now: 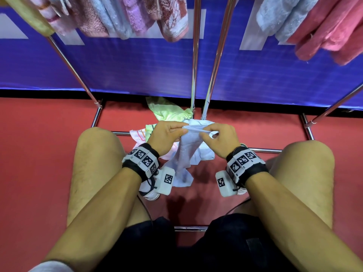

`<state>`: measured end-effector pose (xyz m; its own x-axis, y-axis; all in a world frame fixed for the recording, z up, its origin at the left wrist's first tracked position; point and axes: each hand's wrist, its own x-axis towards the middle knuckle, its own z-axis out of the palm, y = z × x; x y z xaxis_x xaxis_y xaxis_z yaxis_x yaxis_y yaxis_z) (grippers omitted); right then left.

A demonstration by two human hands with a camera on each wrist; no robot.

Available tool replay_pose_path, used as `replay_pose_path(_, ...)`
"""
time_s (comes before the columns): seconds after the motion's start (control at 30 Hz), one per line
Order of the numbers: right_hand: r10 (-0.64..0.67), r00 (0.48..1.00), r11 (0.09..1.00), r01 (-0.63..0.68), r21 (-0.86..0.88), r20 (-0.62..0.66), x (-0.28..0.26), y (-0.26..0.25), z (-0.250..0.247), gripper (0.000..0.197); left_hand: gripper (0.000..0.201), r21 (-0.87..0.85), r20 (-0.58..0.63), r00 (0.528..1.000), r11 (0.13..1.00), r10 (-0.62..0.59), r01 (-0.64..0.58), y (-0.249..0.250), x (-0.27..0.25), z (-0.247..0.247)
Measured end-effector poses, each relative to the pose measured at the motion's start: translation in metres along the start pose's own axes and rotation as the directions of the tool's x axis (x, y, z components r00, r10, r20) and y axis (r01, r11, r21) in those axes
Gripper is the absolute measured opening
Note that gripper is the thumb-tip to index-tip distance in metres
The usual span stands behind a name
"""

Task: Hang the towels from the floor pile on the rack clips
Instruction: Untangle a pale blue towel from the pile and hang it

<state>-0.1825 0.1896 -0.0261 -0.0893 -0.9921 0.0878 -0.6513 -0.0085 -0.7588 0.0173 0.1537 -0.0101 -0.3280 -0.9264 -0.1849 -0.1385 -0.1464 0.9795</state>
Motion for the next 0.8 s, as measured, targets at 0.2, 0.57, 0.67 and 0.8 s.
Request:
replay_pose_path(0.2,0.067,0.997,0.972,-0.059,0.226,-0.029,0.006,0.002,0.0,0.04,0.021,0.034,-0.051,0.998,0.999,0.024,-0.022,0.0,0.004,-0.002)
replay_pose_path(0.57,0.054,0.992,0.954,-0.085,0.287,0.113,0.012,-0.002,0.002,0.008,0.02,0.077,-0.073,0.984,0.985,0.162,-0.157,0.01,0.002,-0.001)
replay_pose_path(0.67,0.085,0.977,0.927,-0.15,0.344,0.197,0.012,-0.008,-0.002,0.007,0.022,0.061,-0.072,0.982,0.983,0.175,-0.171,0.012,0.0,-0.004)
replay_pose_path(0.8,0.103,0.992,0.924,-0.124,0.362,0.076,0.017,-0.011,-0.002,0.006,0.024,0.024,-0.104,0.978,0.983,0.183,-0.182,0.014,0.001,0.001)
